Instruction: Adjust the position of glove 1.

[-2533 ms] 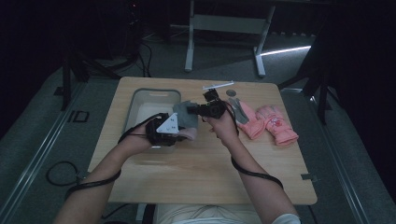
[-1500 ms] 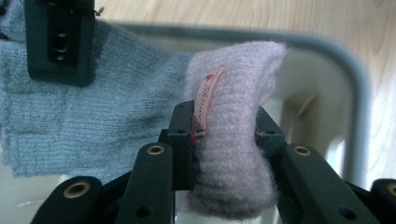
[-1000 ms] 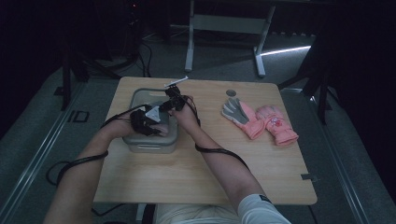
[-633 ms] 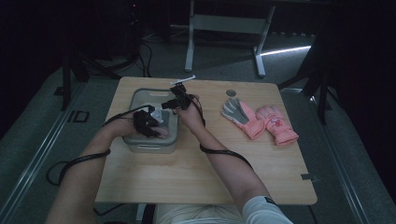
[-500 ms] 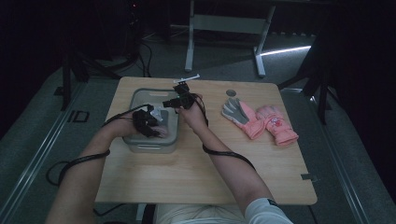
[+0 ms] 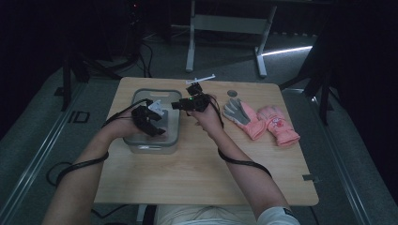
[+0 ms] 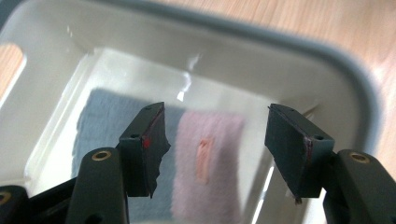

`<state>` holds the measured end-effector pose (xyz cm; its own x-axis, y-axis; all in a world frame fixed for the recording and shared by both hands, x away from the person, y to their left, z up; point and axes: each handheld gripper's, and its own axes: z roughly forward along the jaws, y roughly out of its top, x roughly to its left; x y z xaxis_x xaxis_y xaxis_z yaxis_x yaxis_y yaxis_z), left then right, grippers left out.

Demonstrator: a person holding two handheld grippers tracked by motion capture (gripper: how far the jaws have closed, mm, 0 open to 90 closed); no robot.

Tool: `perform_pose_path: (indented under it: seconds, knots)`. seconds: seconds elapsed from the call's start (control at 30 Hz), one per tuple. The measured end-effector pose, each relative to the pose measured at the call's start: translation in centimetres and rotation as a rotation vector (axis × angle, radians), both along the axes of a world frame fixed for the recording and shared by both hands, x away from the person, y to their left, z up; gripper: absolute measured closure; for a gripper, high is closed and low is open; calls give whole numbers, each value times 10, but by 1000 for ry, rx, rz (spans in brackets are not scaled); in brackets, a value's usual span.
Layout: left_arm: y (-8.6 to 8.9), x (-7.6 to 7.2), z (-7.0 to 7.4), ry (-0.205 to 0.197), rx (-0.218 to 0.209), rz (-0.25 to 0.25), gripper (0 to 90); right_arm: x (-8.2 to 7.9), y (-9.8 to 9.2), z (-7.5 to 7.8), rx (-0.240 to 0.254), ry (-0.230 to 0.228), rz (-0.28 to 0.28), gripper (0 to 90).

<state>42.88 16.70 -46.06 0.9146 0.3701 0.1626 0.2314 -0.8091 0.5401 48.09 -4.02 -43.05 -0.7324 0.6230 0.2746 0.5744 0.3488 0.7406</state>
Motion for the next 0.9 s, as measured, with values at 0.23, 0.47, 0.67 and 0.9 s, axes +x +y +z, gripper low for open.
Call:
perform_pose_path:
  seconds: [0.23,0.47,0.67,0.9]
  knots:
    - [-18,-9,10,17,-109,-15,392,-14,-32,2,-24,-39,20,540]
    - [-45,-18,13,13,-109,-17,393,-30,-66,-8,-53,-81,23,547]
    - [-70,-29,13,-3,-91,-12,411,-43,-97,-10,-38,-108,9,550]
    - [-102,-49,8,4,-101,-59,387,-63,-127,-7,-11,-153,48,553]
